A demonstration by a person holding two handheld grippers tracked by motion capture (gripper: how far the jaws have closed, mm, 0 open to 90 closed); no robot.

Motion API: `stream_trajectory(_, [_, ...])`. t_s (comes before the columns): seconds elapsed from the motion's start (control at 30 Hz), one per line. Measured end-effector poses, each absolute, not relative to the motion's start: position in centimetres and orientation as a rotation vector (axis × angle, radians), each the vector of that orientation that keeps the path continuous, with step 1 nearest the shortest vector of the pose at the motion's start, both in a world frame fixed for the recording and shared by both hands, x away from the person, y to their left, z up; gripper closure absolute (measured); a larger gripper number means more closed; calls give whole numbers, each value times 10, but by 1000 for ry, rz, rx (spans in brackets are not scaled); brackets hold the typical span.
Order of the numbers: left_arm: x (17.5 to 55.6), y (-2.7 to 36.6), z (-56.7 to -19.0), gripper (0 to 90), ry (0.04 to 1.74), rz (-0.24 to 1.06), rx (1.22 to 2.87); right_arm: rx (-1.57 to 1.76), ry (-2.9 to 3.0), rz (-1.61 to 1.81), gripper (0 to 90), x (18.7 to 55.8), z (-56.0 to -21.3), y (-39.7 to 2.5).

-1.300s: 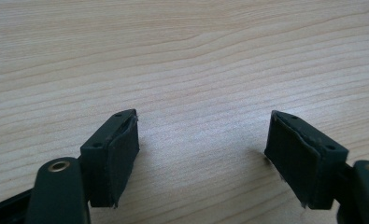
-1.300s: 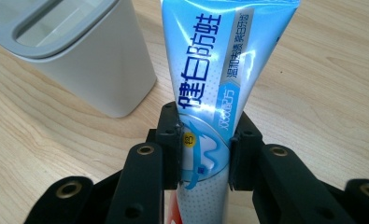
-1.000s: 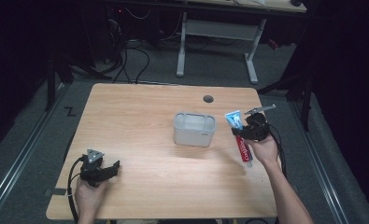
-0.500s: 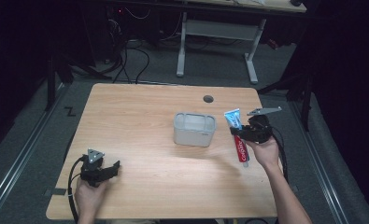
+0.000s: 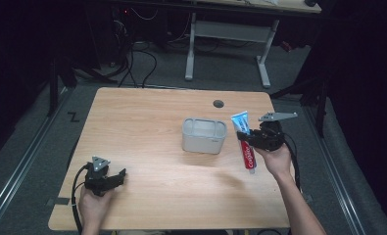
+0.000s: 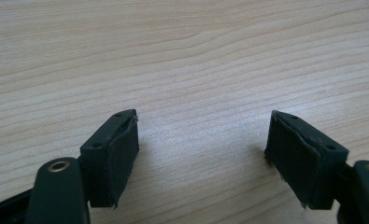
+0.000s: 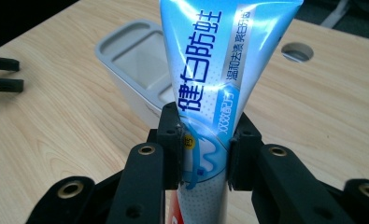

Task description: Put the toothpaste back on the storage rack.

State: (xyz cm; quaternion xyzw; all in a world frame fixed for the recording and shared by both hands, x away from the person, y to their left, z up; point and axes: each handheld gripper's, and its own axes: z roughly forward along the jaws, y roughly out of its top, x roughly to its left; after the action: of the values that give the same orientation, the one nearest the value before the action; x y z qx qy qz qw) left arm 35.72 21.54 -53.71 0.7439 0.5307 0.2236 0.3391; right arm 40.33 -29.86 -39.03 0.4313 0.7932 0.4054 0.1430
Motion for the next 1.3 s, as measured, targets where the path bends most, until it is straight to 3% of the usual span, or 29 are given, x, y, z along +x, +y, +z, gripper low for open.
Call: stream_trajectory(1.3, [357,216,-537,258,1383,579,1932,1035,2351,1306,719,418,-353,-245])
